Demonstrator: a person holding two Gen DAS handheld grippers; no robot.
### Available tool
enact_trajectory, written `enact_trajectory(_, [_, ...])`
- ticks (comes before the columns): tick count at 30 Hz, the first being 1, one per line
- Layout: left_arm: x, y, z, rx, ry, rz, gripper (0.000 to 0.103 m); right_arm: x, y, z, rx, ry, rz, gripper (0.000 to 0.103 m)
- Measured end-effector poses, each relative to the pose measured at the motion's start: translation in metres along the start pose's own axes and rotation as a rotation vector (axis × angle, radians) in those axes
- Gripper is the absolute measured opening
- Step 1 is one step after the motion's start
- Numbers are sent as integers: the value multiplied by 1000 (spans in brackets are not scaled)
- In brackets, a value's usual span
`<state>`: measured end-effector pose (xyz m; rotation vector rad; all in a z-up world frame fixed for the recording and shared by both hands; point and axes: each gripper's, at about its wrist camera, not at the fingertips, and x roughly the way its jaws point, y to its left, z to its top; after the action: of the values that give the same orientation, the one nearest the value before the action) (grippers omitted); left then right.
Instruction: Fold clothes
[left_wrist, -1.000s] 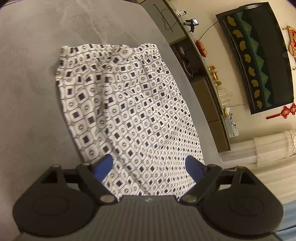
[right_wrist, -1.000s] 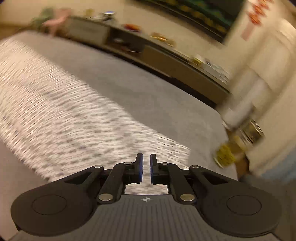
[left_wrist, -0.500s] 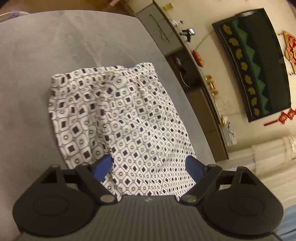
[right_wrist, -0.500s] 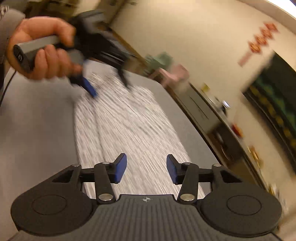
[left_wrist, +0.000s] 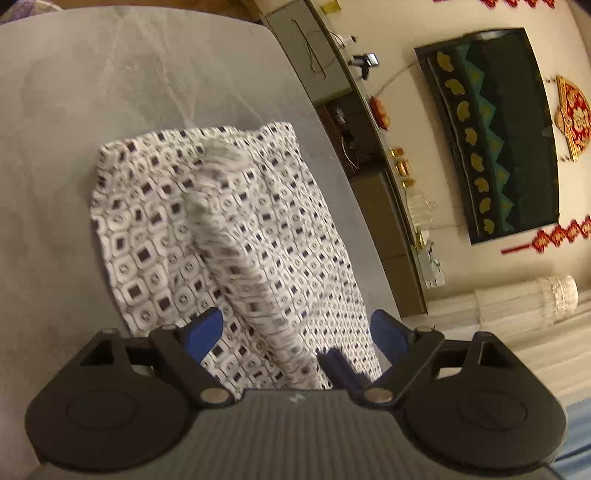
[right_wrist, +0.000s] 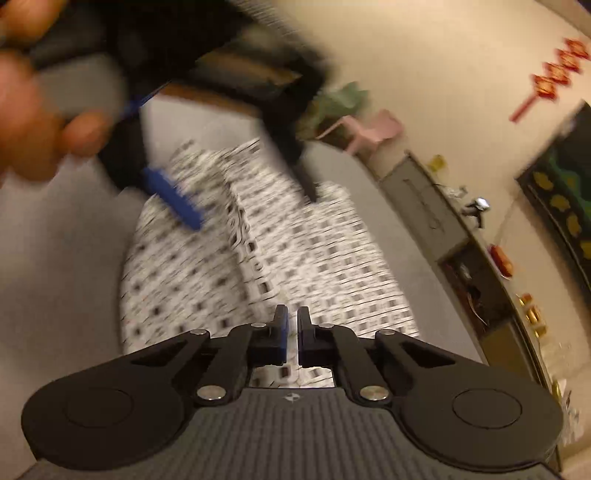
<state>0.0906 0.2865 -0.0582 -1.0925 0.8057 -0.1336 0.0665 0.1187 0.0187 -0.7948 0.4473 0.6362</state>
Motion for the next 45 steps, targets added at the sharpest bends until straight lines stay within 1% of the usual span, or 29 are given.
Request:
enact_trajectory(3, [14,-5,1,42,14,36,89,-16,-9,6,65,-34,85,1])
enact_trajectory(4, [19,-6,1,60,19,49,81,-21,-8,5,75,-39,107,1])
enact_trajectory(5, [23,-6,1,82,30,63,53,-26,-6,3,78,-43,114,1])
enact_trajectory(7, [31,-4,-1,96,63,70,14,-31,-2,-5,88,-39,98,1])
enact_trajectory(9, [36,0,-2,97,93,69,12,-37,-5,-18,121,-20,74,1])
enact_trajectory(11, [35,-3,-2,108,82,65,12,-41,-10,-32,158,4,67,8])
enact_trajectory(12, [35,-4,-2,104,78,58,14,-40,-11,-40,168,19,64,23])
enact_trajectory(13, [34,-4,-2,96,75,57,20,-43,-11,-46,168,27,55,45])
enact_trajectory(14, [33,-5,-4,91,70,63,35,-46,-9,-52,162,33,43,55])
enact_trajectory(15, [33,-6,-5,94,66,69,42,-48,-7,-58,152,39,35,64])
enact_trajectory(16, [32,-8,-7,97,61,75,51,-48,-5,-63,144,47,30,65])
enact_trajectory(17, [32,-9,-9,102,60,82,53,-44,-3,-65,136,56,32,64])
enact_trajectory(18, [34,-9,-10,112,67,91,54,-41,-1,-68,129,62,31,60])
enact_trajectory(19, [35,-11,-12,125,71,101,53,-36,1,-70,123,65,29,46])
enact_trajectory(20, [36,-13,-13,147,71,112,47,-32,3,-71,117,74,20,32])
enact_trajectory(21, [37,-14,-14,168,70,122,37,-30,5,-72,117,83,6,10])
enact_trajectory(22, [38,-16,-15,188,72,132,4,-30,5,-73,121,81,-7,10])
enact_trajectory(23, [38,-17,-16,200,77,133,1,-30,4,-74,128,79,-12,10])
enact_trajectory(25, [33,-22,-15,222,62,114,1,-28,2,-75,148,73,-9,10])
enact_trajectory(27, [27,-29,-16,249,42,84,1,-30,2,-78,138,66,-25,11])
enact_trajectory(29, [22,-33,-16,254,29,57,1,-35,1,-83,130,66,-45,17])
enact_trajectory(30, [19,-34,-16,255,21,45,0,-39,1,-86,125,69,-57,25])
enact_trajectory(31, [15,-35,-15,252,10,31,0,-44,1,-90,115,73,-72,31])
enact_trajectory(33, [8,-37,-12,237,-19,-1,0,-54,1,-102,96,93,-108,35])
enact_trajectory(37, [-7,-36,-6,204,-76,-60,0,-73,-12,-134,98,162,-195,35])
enact_trajectory(45, [-15,-29,-1,147,-113,-82,0,-105,-62,-229,174,348,-347,35])
